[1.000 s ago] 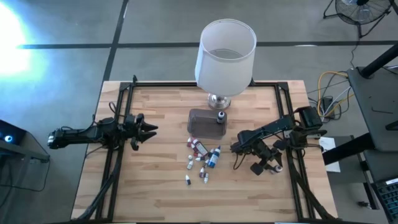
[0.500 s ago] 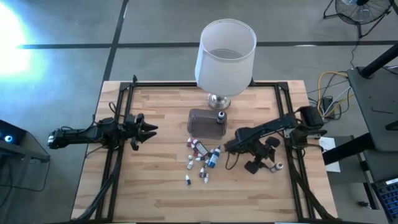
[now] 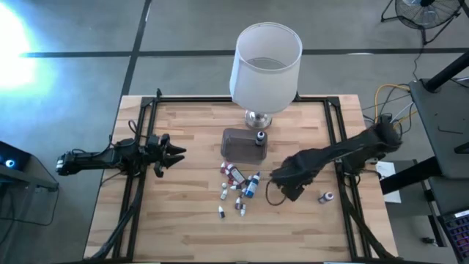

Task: Pick & Place food coloring
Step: Put the big purple food coloring bottle into the black bin

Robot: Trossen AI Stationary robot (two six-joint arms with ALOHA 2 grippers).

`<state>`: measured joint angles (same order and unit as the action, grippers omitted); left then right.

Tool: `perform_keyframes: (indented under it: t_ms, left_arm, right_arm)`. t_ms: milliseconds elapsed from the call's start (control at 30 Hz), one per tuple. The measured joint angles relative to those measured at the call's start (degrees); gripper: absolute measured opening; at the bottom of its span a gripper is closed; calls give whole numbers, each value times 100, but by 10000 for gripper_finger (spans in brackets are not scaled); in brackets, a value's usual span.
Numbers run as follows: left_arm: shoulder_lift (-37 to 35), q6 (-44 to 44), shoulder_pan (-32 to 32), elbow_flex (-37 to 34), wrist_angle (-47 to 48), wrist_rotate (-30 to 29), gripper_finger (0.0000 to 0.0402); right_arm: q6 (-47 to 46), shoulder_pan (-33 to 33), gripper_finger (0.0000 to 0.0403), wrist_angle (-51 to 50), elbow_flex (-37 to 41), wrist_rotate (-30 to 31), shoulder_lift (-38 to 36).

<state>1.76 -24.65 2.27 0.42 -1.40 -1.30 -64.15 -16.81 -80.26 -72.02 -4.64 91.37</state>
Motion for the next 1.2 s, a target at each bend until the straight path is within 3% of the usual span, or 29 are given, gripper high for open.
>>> perform_keyframes:
  t_ms: [200,367,567,700,933,1200]
  left_arm:
    - [0,-1,1,-2,-1,0,135]
    - [0,-1,-1,0,-1,0,135]
    - [0,-1,-1,0,-3,0,135]
    - [0,-1,-1,-1,-5,0,135]
    - [0,-1,0,0,-5,-2,135]
    - [1,-1,1,0,-5,-1,135]
  right_arm:
    - [-3770,-518,206,-197,773,190,-1391]
    - [-5232,-1312,206,-116,1041,-22,-2109]
    - [-5779,-2048,206,-73,1258,-585,-2095]
    - [-6023,-2360,206,229,1361,-587,-1953]
    - [-5910,-2512,208,330,1433,-471,-1737]
    - [-5889,-2540,258,484,1655,-244,-1733]
